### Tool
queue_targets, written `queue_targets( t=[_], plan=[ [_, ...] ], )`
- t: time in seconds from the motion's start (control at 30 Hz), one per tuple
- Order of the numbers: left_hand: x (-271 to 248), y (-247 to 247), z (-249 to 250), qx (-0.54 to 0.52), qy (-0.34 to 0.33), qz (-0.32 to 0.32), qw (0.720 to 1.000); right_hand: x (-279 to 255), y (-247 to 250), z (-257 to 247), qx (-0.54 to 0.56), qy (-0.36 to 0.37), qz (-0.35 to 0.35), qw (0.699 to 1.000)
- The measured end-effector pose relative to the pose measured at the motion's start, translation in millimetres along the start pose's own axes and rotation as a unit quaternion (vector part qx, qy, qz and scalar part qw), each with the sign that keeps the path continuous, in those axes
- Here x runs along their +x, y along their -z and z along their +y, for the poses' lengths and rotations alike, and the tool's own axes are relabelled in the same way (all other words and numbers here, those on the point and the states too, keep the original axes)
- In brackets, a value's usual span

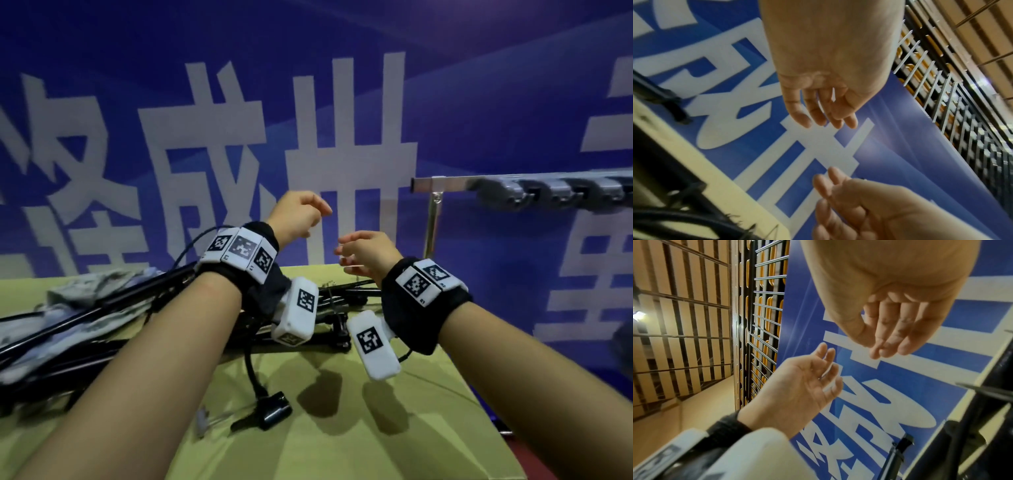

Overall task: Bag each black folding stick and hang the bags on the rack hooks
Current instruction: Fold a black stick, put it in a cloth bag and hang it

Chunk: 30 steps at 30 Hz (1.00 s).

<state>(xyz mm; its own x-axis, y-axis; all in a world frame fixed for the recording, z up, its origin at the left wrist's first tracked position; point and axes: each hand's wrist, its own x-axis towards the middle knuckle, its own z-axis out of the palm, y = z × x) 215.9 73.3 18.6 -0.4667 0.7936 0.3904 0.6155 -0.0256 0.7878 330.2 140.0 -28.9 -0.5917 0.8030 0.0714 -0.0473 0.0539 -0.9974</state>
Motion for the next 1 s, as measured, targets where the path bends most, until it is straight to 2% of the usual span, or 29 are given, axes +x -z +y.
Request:
queue_targets(
  t=[0.1, 0.2, 0.4, 0.5, 0.6, 0.7, 0.8, 0.87, 0.93, 1.0],
  plan=[
    [-9, 8, -33, -0.003, 0.044, 0.007, 0.999, -2, -17, 18, 0.013, -0.026, -0.014, 0.999],
    [-18, 11, -61, -0.032, 0.089, 0.022, 0.995, -1, -28, 36, 0.060, -0.047, 0.002, 0.997],
    [-38, -11, -109, -0.105, 0.152, 0.021, 0.983, -2, -31, 74, 0.144, -0.046, 0.008, 0.988],
    [-39, -19, -126, -0.092, 0.113, 0.035, 0.989, 2, -26, 83, 0.140, 0.001, 0.042, 0.989],
    [-42, -26, -140, -0.075, 0.041, 0.059, 0.995, 13, -19, 88, 0.066, 0.060, 0.096, 0.991],
    [-48, -27, -146, -0.054, -0.013, 0.078, 0.995, 21, -14, 96, 0.040, 0.061, 0.140, 0.987],
    [-47, -21, -147, -0.015, -0.004, 0.123, 0.992, 27, -7, 102, 0.005, 0.051, 0.194, 0.980],
    [-46, -19, -145, 0.028, 0.026, 0.117, 0.992, 28, -5, 104, -0.018, 0.041, 0.197, 0.979],
    [-47, -19, -144, 0.140, 0.071, 0.058, 0.986, 27, -7, 106, -0.085, 0.033, 0.165, 0.982],
    [-51, -20, -142, 0.301, 0.098, -0.013, 0.948, 23, -12, 108, -0.168, 0.026, 0.098, 0.980]
  ],
)
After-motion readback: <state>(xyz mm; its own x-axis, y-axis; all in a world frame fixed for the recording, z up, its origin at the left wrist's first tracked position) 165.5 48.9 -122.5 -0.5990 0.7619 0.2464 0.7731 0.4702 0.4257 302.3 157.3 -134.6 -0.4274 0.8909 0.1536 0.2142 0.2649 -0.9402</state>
